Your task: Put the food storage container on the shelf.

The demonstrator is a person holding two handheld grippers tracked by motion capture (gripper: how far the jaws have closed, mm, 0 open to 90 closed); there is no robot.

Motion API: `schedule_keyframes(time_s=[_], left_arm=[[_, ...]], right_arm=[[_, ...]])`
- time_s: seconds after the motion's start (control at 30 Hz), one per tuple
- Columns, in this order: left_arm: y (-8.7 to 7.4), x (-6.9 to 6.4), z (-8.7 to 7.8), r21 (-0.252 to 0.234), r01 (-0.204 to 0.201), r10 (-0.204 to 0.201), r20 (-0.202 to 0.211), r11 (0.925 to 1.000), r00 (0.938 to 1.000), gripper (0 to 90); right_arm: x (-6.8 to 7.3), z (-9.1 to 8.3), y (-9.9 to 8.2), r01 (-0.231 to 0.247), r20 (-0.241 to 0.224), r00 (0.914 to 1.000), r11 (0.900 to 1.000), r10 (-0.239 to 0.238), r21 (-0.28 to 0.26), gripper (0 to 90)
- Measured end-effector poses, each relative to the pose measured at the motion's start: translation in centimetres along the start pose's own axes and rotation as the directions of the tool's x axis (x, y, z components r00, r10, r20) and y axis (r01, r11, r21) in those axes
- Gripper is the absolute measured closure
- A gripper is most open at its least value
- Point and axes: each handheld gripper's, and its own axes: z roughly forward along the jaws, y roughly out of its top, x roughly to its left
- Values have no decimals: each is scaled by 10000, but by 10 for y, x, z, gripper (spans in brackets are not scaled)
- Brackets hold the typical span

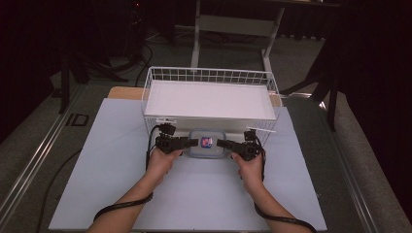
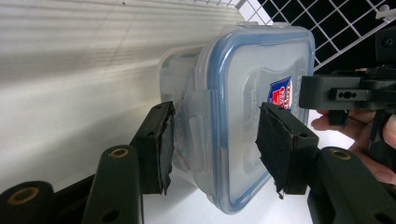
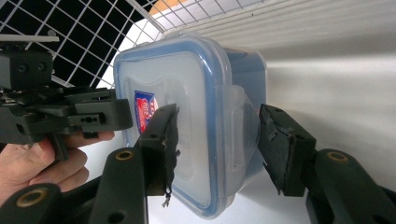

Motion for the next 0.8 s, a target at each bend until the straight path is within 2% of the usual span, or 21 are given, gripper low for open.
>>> schedule_keyframes(time_s=[0.1,0.13,0.2,0.27,0.3,0.37,0.4,0.43,0.47,0.5,0.53,0.57,0.6,0.63,0.67,0.7,0.77,0.8], left_arm=[[-2,-2,1,-114,-155,156,35,9998,9999,482],[-2,-3,2,-83,-320,320,6,9995,9995,486],[-3,-4,5,-149,-448,448,5,9989,9990,463],[-2,-4,6,-144,-542,541,-49,9984,9985,452],[-2,-5,7,-154,-611,608,-208,9980,9979,439],[-1,-6,8,-190,-848,844,-239,9962,9961,419],[-1,-8,10,-230,-836,829,-322,9962,9960,404],[-2,-9,11,-245,-659,656,-111,9975,9978,385],[-2,-7,11,-298,-744,732,-382,9968,9966,378],[-2,-7,12,-389,-636,623,-340,9972,9975,377],[-2,-7,13,-381,-622,604,-471,9973,9971,373],[0,-3,13,-332,-1248,1216,-844,9916,9890,357],[-1,-7,14,-351,-639,618,-592,9973,9963,345],[-1,-7,14,-351,-639,618,-592,9973,9963,338],[-1,-14,18,-450,61,-65,-84,9990,9999,327],[2,-5,15,-358,-1284,1247,-906,9911,9880,323],[1,-6,15,-596,-1135,1064,-1103,9917,9882,323],[2,-4,14,-623,-1319,1243,-1124,9893,9859,324]], right_arm=[[-2,1,1,-283,-26,9996,9996,283,-71,481],[-3,2,1,-420,-22,9991,9991,420,-21,460],[0,5,-1,64,363,9993,10000,-61,-67,436],[-1,6,-1,-101,367,9993,9999,104,-103,437],[-1,6,0,-63,387,9992,9999,66,-86,435],[-1,6,1,-46,447,9990,9999,50,-101,432],[-1,7,2,-24,489,9988,9999,31,-144,429],[0,8,2,66,492,9988,9998,-57,-198,427],[0,8,3,53,518,9987,9998,-42,-199,426],[0,9,4,14,534,9986,9998,-3,-202,424],[-1,9,4,-38,549,9985,9997,52,-249,419],[-2,10,5,-27,571,9984,9997,42,-263,417],[-3,10,5,18,588,9983,9996,-1,-276,415],[-3,10,5,18,588,9983,9996,-1,-276,415],[-1,11,5,75,725,9974,9995,-52,-310,415],[0,11,5,242,852,9961,9992,-214,-321,416],[2,10,6,452,1000,9941,9985,-419,-313,432],[2,10,6,530,1020,9936,9980,-493,-337,434]])
